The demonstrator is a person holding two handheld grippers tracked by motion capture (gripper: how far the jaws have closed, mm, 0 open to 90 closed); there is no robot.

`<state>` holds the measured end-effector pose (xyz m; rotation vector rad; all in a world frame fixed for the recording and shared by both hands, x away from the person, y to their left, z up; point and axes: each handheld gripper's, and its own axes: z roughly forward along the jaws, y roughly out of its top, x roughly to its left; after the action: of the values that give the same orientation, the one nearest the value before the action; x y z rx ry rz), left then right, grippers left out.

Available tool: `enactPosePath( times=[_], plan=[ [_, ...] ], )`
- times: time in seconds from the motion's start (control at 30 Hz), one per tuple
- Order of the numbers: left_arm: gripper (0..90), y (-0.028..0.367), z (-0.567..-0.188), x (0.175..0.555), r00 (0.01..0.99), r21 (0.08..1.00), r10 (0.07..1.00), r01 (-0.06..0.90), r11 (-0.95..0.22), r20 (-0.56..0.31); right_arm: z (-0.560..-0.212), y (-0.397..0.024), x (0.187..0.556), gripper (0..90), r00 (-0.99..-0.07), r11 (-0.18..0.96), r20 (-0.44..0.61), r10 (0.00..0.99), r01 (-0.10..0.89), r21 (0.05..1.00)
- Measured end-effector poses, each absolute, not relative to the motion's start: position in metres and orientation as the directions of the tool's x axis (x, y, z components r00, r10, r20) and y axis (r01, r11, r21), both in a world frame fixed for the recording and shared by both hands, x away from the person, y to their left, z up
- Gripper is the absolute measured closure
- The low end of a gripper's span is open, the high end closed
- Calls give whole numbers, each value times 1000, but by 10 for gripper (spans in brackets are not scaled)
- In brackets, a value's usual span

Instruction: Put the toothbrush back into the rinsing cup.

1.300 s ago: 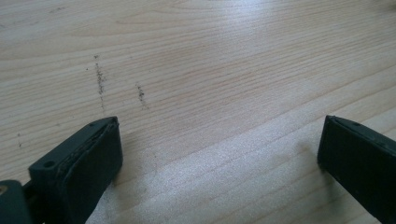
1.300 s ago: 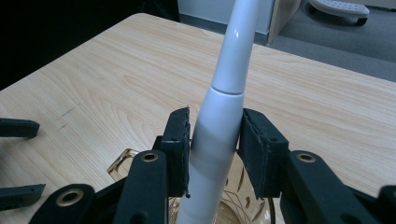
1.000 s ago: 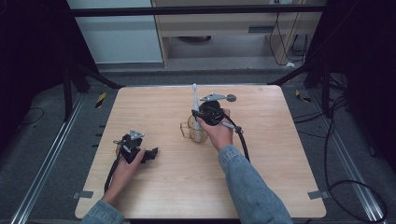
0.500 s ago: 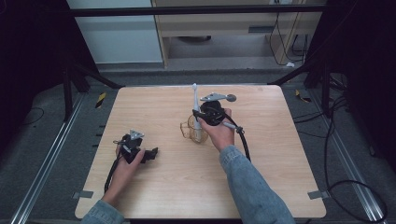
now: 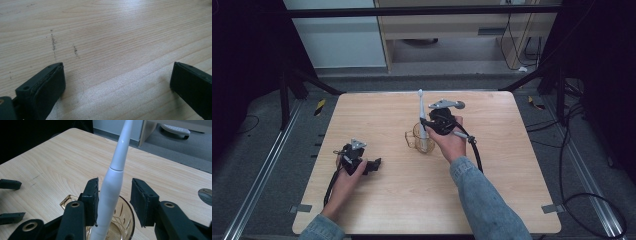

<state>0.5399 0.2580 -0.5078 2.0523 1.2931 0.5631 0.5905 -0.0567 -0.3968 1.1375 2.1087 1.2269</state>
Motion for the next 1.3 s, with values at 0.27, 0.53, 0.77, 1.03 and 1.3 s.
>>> enactPosePath(
  times=[0.27, 0.53, 0.77, 1.03, 1.3],
  plan=[
    [0, 258, -508, 540, 424, 711, 905, 631, -311, 20, -391, -64, 587, 438, -555, 260, 32, 831, 438, 861],
    [0, 258, -508, 540, 424, 711, 905, 631, -311, 20, -387, -77, 584, 229, -560, 267, 34, 828, 446, 854],
    [0, 258, -508, 540, 424, 711, 906, 631, -310, 19, -390, -92, 578, 125, -573, 393, -65, 817, 470, 790],
    [0, 258, -508, 540, 424, 710, 905, 631, -312, 21, -401, -134, 566, 103, -545, 401, -91, 833, 483, 779],
    [0, 258, -508, 540, 424, 710, 905, 631, -312, 21, -420, -171, 554, 106, -498, 403, -139, 856, 476, 782]
  ],
)
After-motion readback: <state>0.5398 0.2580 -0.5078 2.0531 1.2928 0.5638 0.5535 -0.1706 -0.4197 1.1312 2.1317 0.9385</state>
